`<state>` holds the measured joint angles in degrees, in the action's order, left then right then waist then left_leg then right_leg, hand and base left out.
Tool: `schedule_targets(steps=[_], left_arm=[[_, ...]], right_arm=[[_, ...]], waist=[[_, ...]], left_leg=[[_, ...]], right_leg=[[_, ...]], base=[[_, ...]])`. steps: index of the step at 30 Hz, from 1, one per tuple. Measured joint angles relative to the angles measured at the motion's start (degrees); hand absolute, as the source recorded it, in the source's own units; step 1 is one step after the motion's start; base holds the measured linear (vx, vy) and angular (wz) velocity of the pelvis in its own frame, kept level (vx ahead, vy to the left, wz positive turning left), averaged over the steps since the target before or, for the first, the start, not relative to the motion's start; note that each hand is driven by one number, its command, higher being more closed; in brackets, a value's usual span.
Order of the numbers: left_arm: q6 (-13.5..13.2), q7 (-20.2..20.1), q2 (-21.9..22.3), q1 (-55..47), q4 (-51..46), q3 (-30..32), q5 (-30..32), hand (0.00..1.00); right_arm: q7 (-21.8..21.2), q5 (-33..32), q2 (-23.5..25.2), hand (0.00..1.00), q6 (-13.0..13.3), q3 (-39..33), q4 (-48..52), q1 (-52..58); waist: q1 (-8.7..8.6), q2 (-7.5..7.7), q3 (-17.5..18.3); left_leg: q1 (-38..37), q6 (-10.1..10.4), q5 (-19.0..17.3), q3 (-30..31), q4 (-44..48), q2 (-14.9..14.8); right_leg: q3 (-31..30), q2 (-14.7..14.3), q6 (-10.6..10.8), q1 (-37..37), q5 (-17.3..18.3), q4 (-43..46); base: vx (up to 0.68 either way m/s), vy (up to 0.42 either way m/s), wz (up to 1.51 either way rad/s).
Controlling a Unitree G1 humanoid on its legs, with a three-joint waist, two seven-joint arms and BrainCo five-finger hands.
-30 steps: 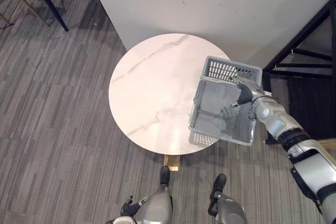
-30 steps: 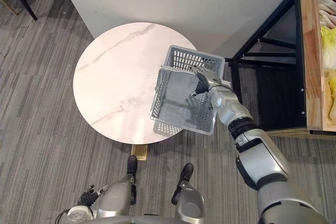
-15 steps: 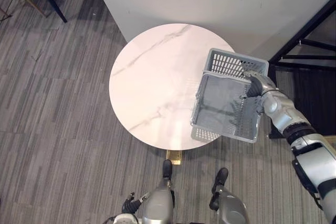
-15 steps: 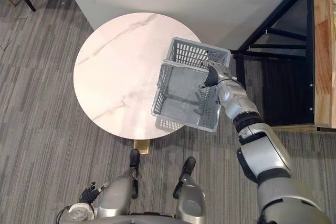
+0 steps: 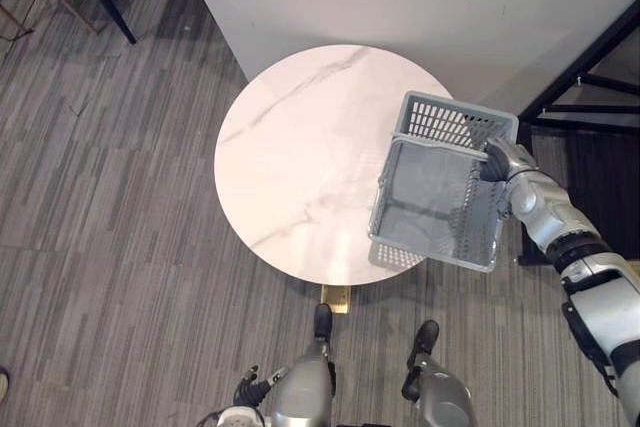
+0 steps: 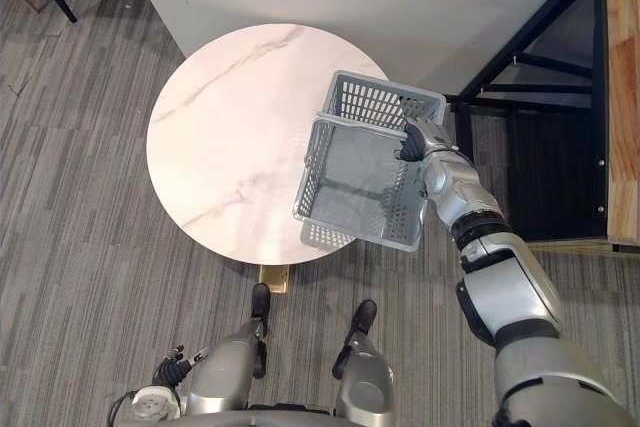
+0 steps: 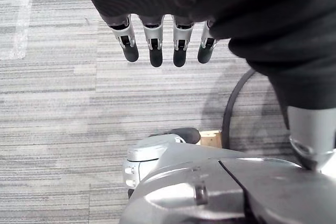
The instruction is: Pick vegetable in the basket
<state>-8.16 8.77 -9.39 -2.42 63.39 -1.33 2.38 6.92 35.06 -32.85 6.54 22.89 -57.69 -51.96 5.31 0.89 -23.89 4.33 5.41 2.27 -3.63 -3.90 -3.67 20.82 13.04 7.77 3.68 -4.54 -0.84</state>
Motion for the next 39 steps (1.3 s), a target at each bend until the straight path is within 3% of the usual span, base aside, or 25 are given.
schedule_targets(steps=[4, 8, 15, 21, 30, 34, 37, 39], left_arm=[[0.09, -0.01, -0.18, -0.01, 0.00, -0.50, 0.03, 0.00], [1.07, -0.03, -0.28, -0.05, 0.06, -0.49, 0.03, 0.00], [1.56, -0.82, -2.22, -2.60, 0.71, -0.27, 1.18, 0.00], [2.13, -1.85, -1.64, -4.57, 2.30, 1.81, 1.26, 0.00], [2.52, -2.92, -0.30, -7.40, 2.62, 7.20, 2.96, 0.00], [2.51, -3.02, 0.07, -7.95, 2.27, 8.57, 3.05, 0.00], [2.51, -3.05, 0.18, -7.82, 2.09, 8.36, 3.13, 0.00], [2.71, -3.01, 0.03, -6.84, 2.11, 7.37, 3.42, 0.00]], right_arm=[[-0.97, 0.56, -0.22, 1.00, -0.08, 0.37, 1.94, 1.80], [-2.76, 0.62, -1.60, 1.00, -0.02, 3.93, 10.27, 5.29], [-6.91, 0.94, -3.45, 1.00, 2.11, 10.39, 27.40, 15.94], [-8.86, -0.25, -7.84, 1.00, 6.70, 12.49, 38.65, 21.47], [-11.18, -2.55, -11.64, 1.00, 8.55, 12.67, 45.06, 30.90], [-11.18, -2.55, -11.90, 1.00, 8.79, 10.47, 46.04, 34.51], [-11.07, -2.50, -11.94, 1.00, 8.55, 4.46, 48.59, 39.44], [-10.66, -2.33, -12.01, 1.00, 7.79, 1.90, 50.36, 40.52]], waist=[[0.06, 0.15, 0.08], [-0.18, 0.55, 0.41], [-1.43, 4.92, 7.93], [-2.16, 4.98, 12.80], [-2.29, 4.79, 15.56], [-2.41, 4.56, 15.55], [-3.53, 3.78, 14.88], [-3.60, 3.74, 14.65]], left_leg=[[-1.45, 0.00, -0.01, -0.26, -0.24, -0.03], [-3.27, 0.01, -0.01, -1.26, -0.75, -0.21], [-6.35, 0.65, -0.54, -4.29, -1.50, -1.31], [-7.60, 1.20, -0.94, -6.74, -1.52, -1.89], [-10.08, 1.40, -1.44, -8.91, -1.24, -2.55], [-7.21, 1.39, -7.78, -10.12, 9.87, -4.09], [-4.24, 1.21, -12.72, -10.80, 19.02, -5.91], [-0.30, 0.21, -16.02, -13.60, 25.32, -7.13]], right_leg=[[-0.36, 0.01, 0.00, -1.13, 0.00, 0.00], [-1.51, -0.16, -0.06, -2.10, -0.13, -0.02], [-4.39, -1.40, 0.00, -3.07, -0.17, -0.60], [-6.74, -2.06, 0.09, -2.96, -0.48, -1.12], [-9.24, -2.80, 0.12, -3.98, -0.49, -0.77], [-11.39, -2.83, -0.17, -3.15, 0.87, 3.23], [-12.99, -3.31, -0.16, -2.12, 1.49, 6.02], [-16.38, -3.25, 0.51, 1.95, 1.05, 8.12]], base=[[0.00, 0.001, -0.02], [-0.02, 0.000, -0.15], [0.00, -0.016, -0.22], [-0.05, -0.017, -0.21], [-0.02, -0.010, -0.14], [-0.01, 0.011, -0.26], [-0.05, 0.047, -0.26], [-0.18, 0.145, -0.73]])
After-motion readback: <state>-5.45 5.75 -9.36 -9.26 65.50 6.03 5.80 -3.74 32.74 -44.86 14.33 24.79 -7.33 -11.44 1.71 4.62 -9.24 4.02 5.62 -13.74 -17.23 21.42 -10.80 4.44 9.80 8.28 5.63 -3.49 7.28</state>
